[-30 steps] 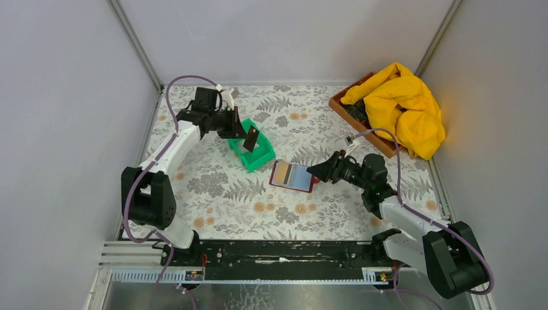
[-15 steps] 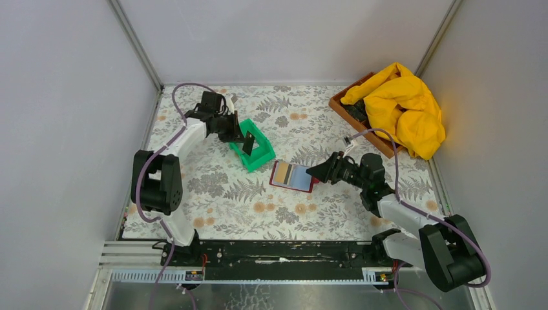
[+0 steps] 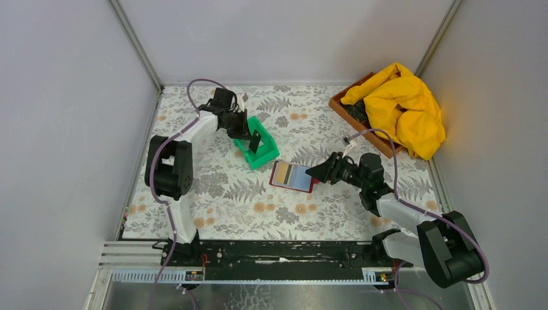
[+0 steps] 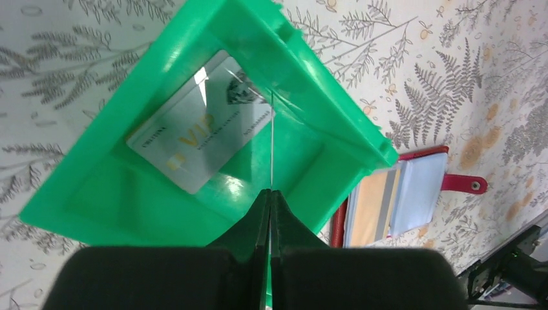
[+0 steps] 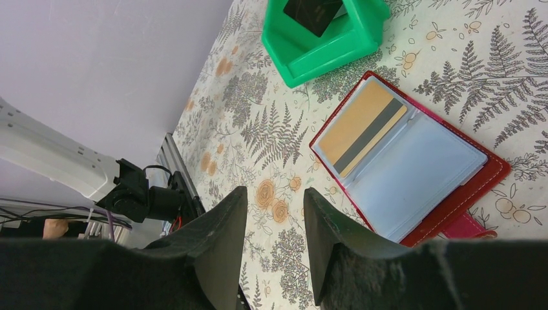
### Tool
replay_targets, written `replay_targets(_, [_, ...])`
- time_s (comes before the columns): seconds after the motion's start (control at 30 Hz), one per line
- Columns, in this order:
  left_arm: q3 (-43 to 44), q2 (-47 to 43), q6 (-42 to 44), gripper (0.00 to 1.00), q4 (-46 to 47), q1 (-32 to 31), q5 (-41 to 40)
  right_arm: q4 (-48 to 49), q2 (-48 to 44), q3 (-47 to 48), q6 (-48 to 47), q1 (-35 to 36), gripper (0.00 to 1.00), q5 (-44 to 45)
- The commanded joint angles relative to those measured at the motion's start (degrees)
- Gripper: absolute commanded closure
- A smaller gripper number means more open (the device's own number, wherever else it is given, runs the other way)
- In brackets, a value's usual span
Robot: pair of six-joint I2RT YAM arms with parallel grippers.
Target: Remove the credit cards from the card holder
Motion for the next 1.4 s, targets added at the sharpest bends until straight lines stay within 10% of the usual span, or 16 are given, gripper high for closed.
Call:
replay_targets(0.0, [7.77, 4.46, 6.45, 1.0, -7.6, -0.34, -1.58, 2.4, -0.27, 0.77, -0.06, 0.19, 0.56, -0.71])
replay_targets(0.1, [8.99, 5.85, 6.11, 1.0, -8.65, -0.31, -6.76, 1.75, -0.35, 0.89, -0.41, 0.18, 0.55, -0.32])
replay_targets(0.27, [7.36, 3.91, 3.73, 0.53, -7.16, -0.31, -12.04, 2.05, 0.38, 0.93, -0.42, 0.24, 0.55, -0.59])
replay_targets(0.37, [5.42, 1.07, 2.39, 0.44, -4.23, -0.48, -12.46, 2.92, 1.15, 0.94, -0.01, 0.25, 0.55, -1.01])
replay_targets(0.73, [2.76, -6.46, -0.26, 0.55, 1.03, -4.27, -13.35, 3.32, 1.9, 0.94, 0.13, 0.24, 0.55, -1.08])
replay_targets(0.87, [0.8, -7.84, -3.0, 0.99, 3.98, -6.52, -11.19, 3.49, 2.42, 1.03, 0.15, 0.18, 0.55, -1.21])
replay_targets(1.13, [-16.17, -16.85, -4.7, 0.97, 25.97, -23.73, -25.38, -13.83, 2.75, 4.45, -7.09, 0.26, 0.48, 10.14])
replay_targets(1.23, [-22.52, -19.34, -2.49, 0.84, 32.86, -33.51, -40.27, -17.64, 3.46, 5.26, -9.65, 0.38, 0.45, 14.45])
replay_targets(1.3, [-26.44, -19.5, -5.49, 0.43, 38.18, -34.56, -39.91, -18.09, 4.88, 5.54, -10.07, 0.44, 0.51, 15.89])
replay_targets(1.37, [-29.5, -17.98, -7.98, 0.26, 42.4, -34.53, -36.25, -17.57, 6.72, 5.57, -10.07, 0.54, 0.65, 15.93])
